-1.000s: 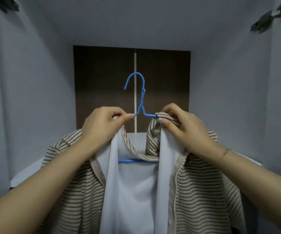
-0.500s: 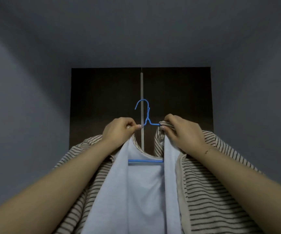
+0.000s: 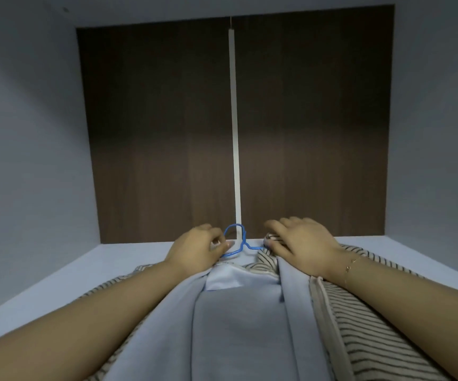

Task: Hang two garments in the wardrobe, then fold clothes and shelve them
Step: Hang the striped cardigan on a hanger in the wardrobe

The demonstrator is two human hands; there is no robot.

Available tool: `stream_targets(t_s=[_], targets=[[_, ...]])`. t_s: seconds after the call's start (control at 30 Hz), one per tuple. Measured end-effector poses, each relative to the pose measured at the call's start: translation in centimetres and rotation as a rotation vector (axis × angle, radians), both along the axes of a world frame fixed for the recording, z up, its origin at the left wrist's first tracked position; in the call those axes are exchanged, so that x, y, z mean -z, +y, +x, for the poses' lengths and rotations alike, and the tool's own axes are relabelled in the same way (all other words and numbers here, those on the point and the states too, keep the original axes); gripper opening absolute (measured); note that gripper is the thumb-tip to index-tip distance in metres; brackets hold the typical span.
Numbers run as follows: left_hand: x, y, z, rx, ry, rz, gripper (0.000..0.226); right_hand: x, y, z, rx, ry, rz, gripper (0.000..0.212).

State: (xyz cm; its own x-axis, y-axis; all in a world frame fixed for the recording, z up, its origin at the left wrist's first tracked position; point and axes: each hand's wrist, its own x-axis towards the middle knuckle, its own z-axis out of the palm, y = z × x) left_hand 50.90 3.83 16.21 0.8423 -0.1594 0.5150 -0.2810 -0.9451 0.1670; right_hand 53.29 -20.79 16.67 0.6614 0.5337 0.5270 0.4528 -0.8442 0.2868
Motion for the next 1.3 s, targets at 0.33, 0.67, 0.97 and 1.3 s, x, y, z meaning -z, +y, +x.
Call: stream_targets(t_s=[0.33,0.67,0.97,1.3], targets=[[-5.1,0.7,-7.3,-0.143,-0.349,0.569,0.053,-4.0,0.0,-6.7,-0.034,0.006,-0.037,0.060],[-2.4,-0.9,-30.2,0.060,-0.371,0.101,0.062,-3.0,-0.5,-29.2,-0.138,-0.106,0.136,0.058],[8.0,-1.1,-40.7,0.079,-0.160,-0.023,0.058,8.7,-1.0,-42.5,-0.130,0.069,0.259,0.053],[22.3,-3.2,-48.0,0.277,0.048,-0.836,0.023,23.5,3.9,-49.8,-0.191,0.195,1.285,0.026]])
